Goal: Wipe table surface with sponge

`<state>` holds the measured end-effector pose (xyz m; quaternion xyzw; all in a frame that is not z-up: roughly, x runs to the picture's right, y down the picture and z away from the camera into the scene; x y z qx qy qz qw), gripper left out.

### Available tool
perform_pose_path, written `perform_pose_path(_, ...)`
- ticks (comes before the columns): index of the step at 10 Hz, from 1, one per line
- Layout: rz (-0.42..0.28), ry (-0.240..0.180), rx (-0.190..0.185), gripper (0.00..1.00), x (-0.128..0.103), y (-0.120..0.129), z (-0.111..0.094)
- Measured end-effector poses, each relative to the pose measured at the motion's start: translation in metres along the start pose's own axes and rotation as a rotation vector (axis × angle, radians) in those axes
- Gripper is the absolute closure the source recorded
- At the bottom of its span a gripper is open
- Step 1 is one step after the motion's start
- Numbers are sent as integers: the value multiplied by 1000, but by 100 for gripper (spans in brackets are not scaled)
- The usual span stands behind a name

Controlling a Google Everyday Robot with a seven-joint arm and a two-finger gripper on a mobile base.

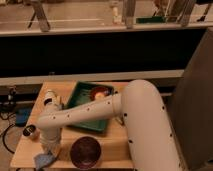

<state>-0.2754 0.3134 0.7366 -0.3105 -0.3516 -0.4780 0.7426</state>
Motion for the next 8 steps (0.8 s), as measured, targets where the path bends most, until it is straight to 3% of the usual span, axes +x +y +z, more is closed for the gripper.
perform_pose_path(2,67,25,0,100,16,17,-9)
perform_pose_path(4,107,47,4,100,40,16,-14)
perform_pose_path(8,99,58,14,100,77,-30,-16)
